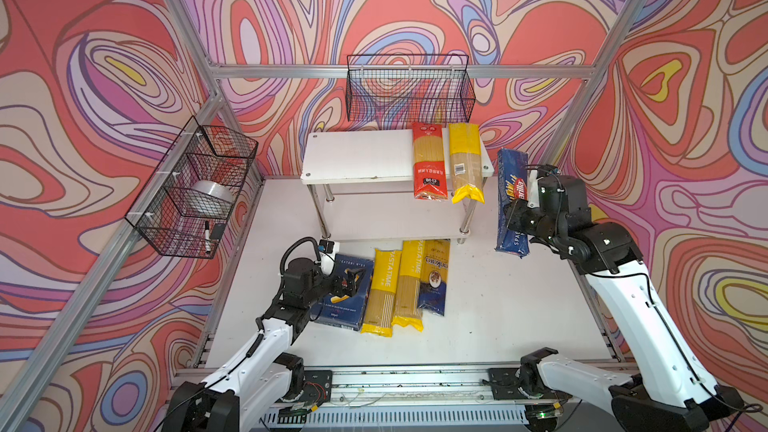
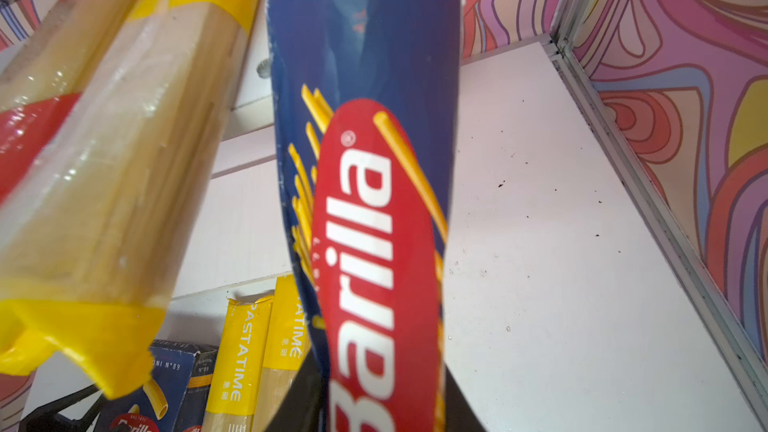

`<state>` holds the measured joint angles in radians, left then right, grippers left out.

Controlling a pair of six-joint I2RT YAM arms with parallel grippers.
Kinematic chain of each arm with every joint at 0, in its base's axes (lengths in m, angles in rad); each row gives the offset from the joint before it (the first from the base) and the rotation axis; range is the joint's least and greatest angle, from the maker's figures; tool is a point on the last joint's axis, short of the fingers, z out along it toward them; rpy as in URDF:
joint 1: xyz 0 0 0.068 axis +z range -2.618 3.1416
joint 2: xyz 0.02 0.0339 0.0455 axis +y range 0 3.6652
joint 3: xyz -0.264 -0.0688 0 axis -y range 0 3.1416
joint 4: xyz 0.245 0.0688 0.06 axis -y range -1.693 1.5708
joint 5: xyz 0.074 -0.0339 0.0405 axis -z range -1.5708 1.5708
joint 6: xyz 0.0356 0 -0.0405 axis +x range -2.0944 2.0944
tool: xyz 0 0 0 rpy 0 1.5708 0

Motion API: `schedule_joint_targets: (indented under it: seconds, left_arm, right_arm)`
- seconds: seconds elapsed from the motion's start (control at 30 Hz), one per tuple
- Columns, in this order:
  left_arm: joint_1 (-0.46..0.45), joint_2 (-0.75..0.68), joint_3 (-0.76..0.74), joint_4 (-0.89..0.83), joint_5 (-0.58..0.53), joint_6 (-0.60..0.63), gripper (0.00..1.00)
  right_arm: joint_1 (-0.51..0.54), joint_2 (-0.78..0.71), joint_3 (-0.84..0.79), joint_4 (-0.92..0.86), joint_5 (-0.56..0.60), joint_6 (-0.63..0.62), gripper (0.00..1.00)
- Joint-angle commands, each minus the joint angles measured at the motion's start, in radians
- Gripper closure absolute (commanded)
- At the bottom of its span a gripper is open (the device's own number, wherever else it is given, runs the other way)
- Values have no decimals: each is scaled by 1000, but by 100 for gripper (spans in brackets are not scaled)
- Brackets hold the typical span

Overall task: Place and organize the pasta boxes and bags onto the shelf
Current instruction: 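Lift the Barilla box upright with the right gripper, then carry the Barilla box onto the shelf beside the red bag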

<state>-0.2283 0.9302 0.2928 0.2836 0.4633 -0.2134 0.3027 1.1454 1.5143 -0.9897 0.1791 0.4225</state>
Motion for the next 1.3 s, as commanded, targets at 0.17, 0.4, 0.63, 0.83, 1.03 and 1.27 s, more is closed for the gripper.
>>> schedule_joint_targets:
  seconds: [0.17, 0.4, 0.63, 0.83, 1.03, 1.27]
  left_arm:
    - [-3, -7, 20, 0, -4, 5, 0]
    - [-3, -12, 20, -1, -5, 6, 0]
    - [-2, -11, 20, -1, -5, 6, 0]
    - [-3, -16, 20, -3, -4, 6, 0]
    - [-3, -16, 18, -1, -6, 6, 0]
    - [-3, -15, 19, 0, -7, 6, 0]
  right_arm:
    - [6, 68, 238, 97, -101, -47, 81]
    - [6, 120, 351, 123, -203, -48, 81]
    - [53, 172, 412, 195, -346, -11, 82]
    - [159, 225, 461, 242, -314, -19, 81]
    - [224, 319, 550, 258, -290, -28, 81]
    - [339, 428, 624, 325, -259, -20, 81]
